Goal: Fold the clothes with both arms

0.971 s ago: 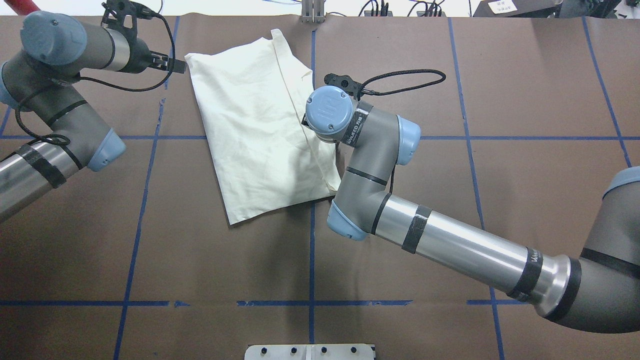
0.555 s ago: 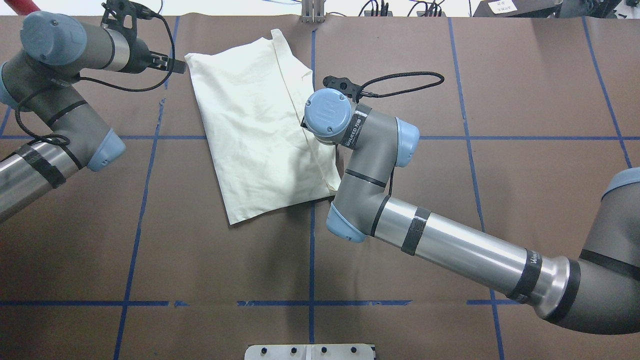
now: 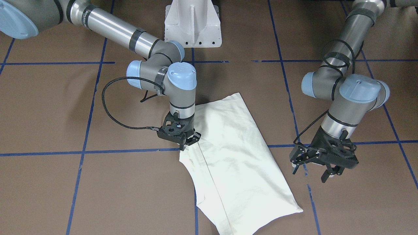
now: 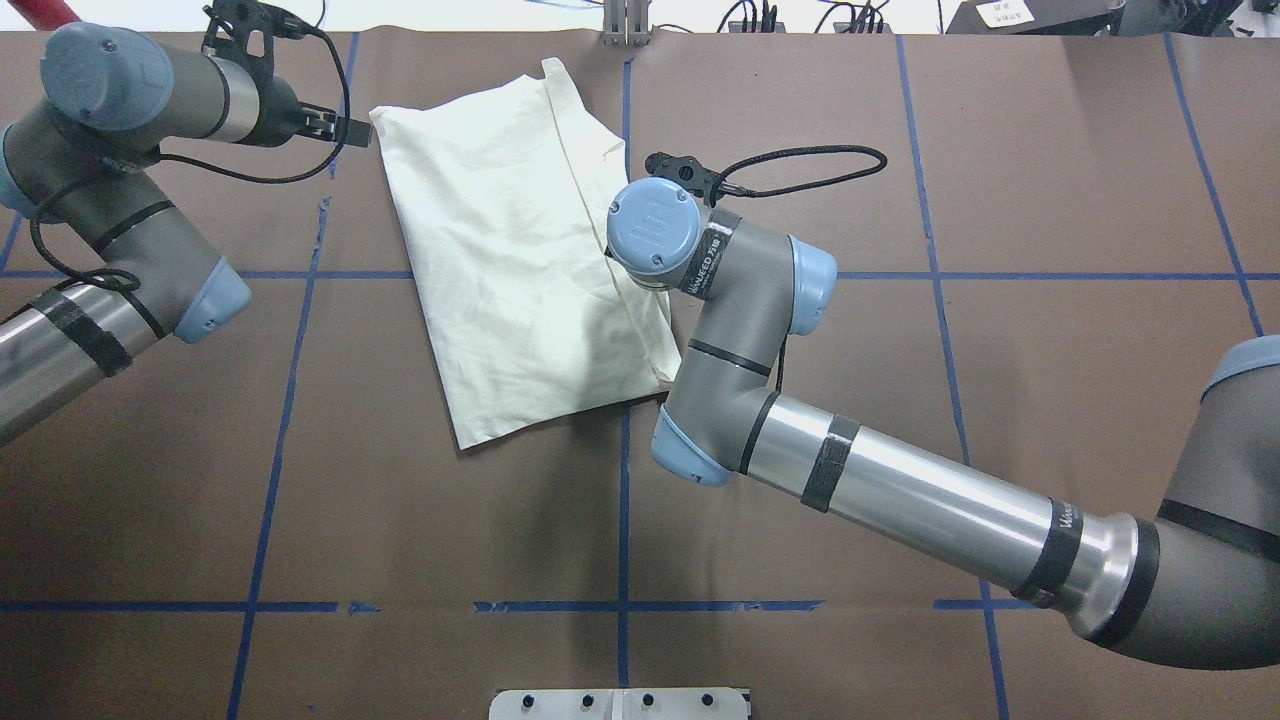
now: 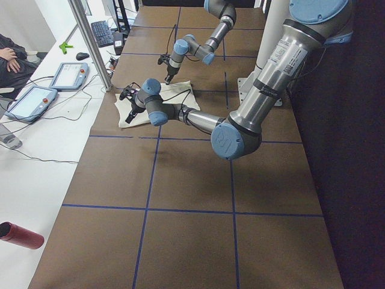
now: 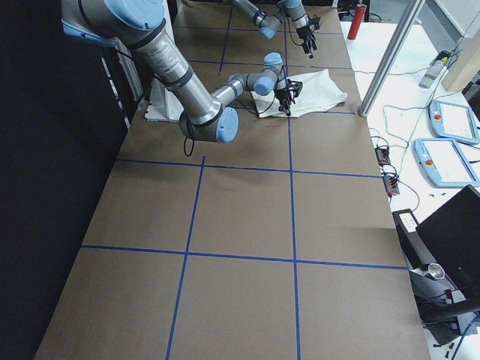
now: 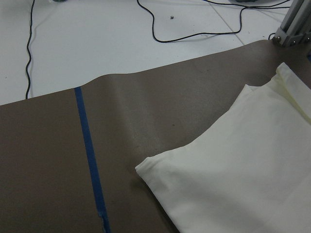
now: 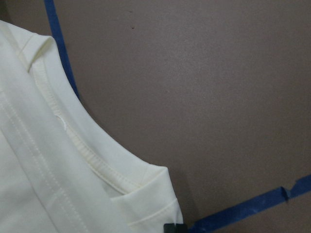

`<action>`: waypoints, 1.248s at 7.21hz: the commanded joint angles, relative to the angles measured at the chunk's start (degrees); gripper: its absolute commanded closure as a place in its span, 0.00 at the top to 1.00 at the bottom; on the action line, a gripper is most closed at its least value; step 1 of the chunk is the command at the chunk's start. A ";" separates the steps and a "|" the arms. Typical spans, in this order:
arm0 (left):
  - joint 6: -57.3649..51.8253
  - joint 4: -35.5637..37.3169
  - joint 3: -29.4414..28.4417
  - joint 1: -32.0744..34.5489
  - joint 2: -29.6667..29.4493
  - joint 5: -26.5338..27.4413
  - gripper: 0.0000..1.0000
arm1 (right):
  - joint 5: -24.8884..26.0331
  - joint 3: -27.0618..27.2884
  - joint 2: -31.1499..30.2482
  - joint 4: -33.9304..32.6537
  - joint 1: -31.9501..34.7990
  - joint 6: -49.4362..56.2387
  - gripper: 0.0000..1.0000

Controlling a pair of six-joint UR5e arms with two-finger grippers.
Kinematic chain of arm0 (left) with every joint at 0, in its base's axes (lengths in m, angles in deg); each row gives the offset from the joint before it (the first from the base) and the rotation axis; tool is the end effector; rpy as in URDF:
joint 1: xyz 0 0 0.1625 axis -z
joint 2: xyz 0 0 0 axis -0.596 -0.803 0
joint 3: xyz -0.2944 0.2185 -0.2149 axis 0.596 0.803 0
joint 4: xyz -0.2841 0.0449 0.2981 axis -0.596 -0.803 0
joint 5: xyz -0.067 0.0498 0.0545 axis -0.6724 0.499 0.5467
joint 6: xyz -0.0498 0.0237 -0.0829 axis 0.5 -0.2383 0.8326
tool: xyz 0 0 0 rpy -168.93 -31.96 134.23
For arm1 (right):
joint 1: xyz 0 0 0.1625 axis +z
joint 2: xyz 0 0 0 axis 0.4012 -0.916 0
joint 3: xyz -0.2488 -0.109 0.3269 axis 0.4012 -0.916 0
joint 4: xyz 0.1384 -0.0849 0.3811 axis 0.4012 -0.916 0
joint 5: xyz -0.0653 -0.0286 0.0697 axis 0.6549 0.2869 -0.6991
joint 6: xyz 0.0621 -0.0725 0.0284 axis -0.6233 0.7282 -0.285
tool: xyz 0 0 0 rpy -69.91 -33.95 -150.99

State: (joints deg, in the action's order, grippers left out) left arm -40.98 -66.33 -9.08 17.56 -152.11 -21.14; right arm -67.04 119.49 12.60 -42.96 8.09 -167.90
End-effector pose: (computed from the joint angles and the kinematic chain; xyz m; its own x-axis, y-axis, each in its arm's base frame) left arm 0.3451 -0.6609 0.3950 0.6659 0.3194 -0.6741 0.2233 0.7769 0.5887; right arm -0.6296 -0.5452 0.2361 0.6119 0.3601 0.7043 -0.5109 0.8596 0.0043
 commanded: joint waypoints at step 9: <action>0.12 -0.09 0.09 0.00 -0.16 -0.01 1.00 | 4.56 25.43 -19.41 -1.32 -4.57 -0.20 0.00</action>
State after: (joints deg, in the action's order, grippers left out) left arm -40.93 -66.42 -9.03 17.56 -152.26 -21.15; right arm -64.42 138.81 -2.06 -44.22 5.69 -168.07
